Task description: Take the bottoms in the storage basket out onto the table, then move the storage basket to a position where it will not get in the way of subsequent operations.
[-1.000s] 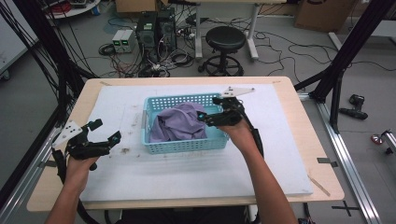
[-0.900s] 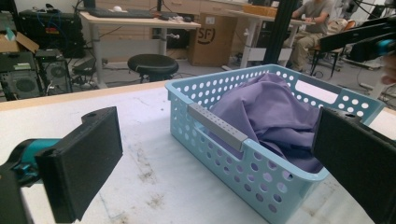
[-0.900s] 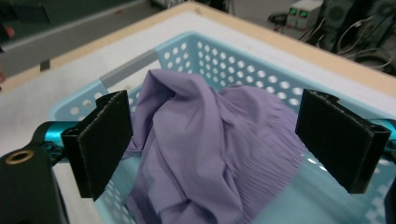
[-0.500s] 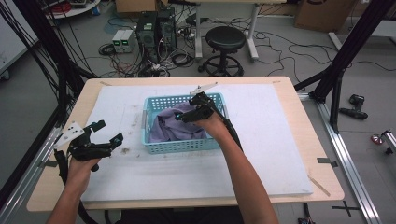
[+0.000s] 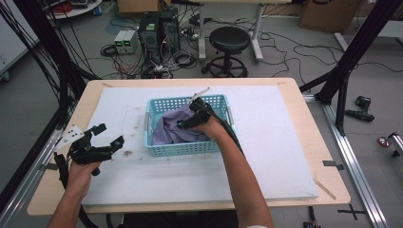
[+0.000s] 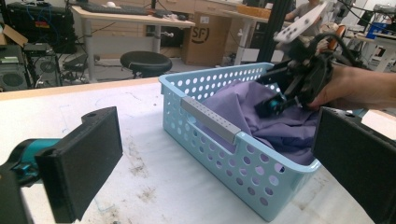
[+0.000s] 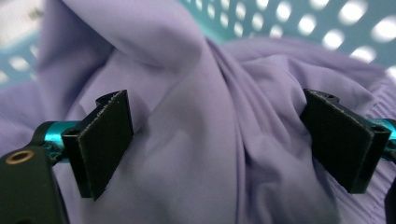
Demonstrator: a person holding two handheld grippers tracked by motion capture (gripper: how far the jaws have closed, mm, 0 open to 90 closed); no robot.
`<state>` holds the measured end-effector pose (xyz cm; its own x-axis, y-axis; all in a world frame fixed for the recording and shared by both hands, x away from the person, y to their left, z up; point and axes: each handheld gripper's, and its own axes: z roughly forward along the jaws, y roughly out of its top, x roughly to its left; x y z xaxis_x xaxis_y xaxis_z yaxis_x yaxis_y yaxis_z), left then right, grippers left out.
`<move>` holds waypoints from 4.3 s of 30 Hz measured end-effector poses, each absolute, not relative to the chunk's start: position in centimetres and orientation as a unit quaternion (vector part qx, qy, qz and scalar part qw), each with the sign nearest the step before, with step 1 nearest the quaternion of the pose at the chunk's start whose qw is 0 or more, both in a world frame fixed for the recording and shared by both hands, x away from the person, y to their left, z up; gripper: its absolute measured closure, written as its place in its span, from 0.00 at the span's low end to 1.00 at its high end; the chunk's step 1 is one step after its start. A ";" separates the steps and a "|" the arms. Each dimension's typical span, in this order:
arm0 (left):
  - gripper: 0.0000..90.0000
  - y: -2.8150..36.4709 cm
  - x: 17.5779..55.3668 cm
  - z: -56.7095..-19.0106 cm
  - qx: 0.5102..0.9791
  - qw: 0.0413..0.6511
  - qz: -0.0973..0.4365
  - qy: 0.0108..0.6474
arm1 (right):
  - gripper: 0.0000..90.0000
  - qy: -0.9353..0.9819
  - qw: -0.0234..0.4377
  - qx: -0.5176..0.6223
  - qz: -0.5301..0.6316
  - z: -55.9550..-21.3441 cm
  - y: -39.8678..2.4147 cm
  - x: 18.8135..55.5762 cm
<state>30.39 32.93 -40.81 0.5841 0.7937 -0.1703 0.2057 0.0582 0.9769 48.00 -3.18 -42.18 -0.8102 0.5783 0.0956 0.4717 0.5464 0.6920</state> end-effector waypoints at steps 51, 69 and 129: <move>0.02 32.4 30.8 -41.4 0.643 0.615 0.227 0.396 | 0.78 0.755 0.141 0.289 0.571 -29.3 -14.0 43.3; 0.02 32.5 30.8 -41.2 0.637 0.613 0.239 0.401 | 0.76 0.689 0.265 0.368 0.566 -27.6 -28.6 33.8; 0.02 31.5 30.5 -40.7 0.646 0.612 0.247 0.384 | 0.62 0.774 0.156 0.449 0.419 -39.5 -19.3 38.0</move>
